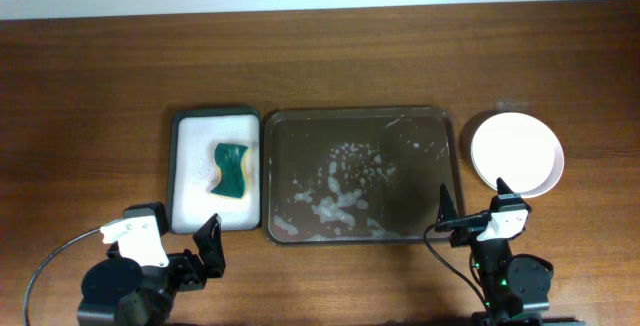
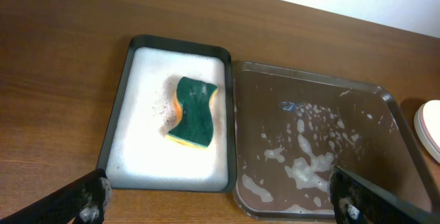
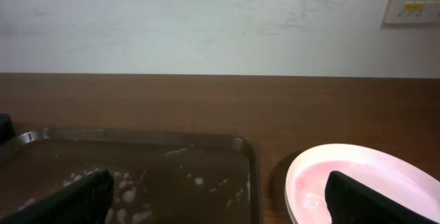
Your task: Clean dirty plates on tray and stack at the side
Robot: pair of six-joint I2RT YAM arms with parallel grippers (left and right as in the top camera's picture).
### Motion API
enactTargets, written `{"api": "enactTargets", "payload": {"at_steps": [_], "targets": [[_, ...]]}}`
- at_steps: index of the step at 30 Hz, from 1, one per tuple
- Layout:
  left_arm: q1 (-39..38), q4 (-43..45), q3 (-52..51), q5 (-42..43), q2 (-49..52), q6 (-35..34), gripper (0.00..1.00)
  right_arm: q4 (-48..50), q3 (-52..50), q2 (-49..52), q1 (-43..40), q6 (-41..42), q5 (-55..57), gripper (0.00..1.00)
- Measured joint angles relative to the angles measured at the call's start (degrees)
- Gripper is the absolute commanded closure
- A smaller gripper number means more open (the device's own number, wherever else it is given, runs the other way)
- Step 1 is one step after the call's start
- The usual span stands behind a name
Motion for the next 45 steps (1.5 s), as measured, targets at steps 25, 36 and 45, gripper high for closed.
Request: {"api": "enactTargets", "payload": {"at_steps": [25,36,45], "targets": [[0.85,3.65,-5.4,-2.36,-2.4,0.37,0.01,-0.02,0.0,0.0,-0.02,-0.02,0.0,0.01],[3.85,53.46,-41.09,-0.74,-21.88,4.66,0.01,0.0,0.0,0.0,-0.02,-0.02,0.0,0.01],[3.85,51.98,-47.43,-1.03,-22.27,14.99,0.01,-0.02,0.0,0.0,-0.02,-0.02,0.0,0.01]]}}
